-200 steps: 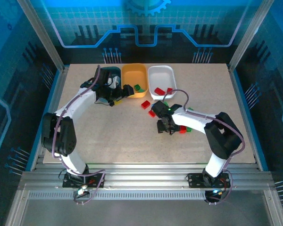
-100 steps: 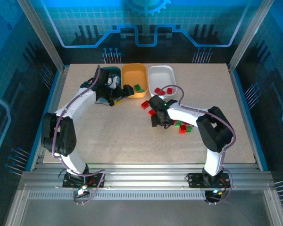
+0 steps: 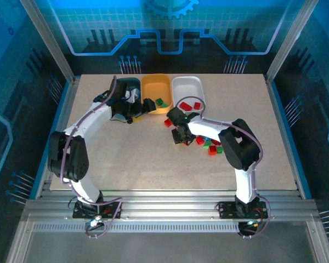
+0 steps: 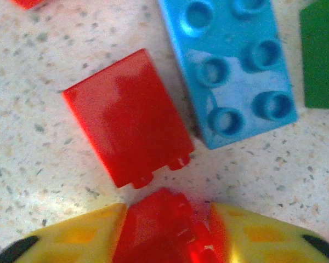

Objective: Sort the legos into containers by color

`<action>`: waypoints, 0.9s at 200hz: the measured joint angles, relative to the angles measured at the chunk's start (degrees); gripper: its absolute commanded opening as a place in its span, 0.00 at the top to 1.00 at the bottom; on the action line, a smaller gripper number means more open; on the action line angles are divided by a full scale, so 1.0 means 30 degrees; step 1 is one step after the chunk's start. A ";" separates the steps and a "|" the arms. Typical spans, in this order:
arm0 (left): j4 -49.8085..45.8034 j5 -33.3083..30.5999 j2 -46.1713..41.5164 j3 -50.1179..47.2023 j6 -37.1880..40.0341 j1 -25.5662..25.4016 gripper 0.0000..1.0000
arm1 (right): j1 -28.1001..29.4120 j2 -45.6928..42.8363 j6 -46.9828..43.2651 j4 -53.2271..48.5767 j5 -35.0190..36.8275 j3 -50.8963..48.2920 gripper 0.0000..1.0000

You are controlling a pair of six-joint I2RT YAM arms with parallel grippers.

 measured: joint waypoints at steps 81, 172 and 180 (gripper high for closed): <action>-0.0007 0.0000 0.0036 0.0007 0.0007 0.0000 0.02 | -0.0474 -0.3453 -0.0546 -0.0109 0.0882 -0.0692 0.75; 0.0015 0.0015 0.0197 0.0007 0.0007 -0.0109 0.01 | -0.5712 0.2703 -0.0969 0.0350 -0.0874 0.7468 0.71; 0.0022 0.0007 0.0291 0.0007 0.0007 -0.0189 0.01 | -0.5734 0.3242 -0.0954 0.0233 -0.1100 0.7905 0.65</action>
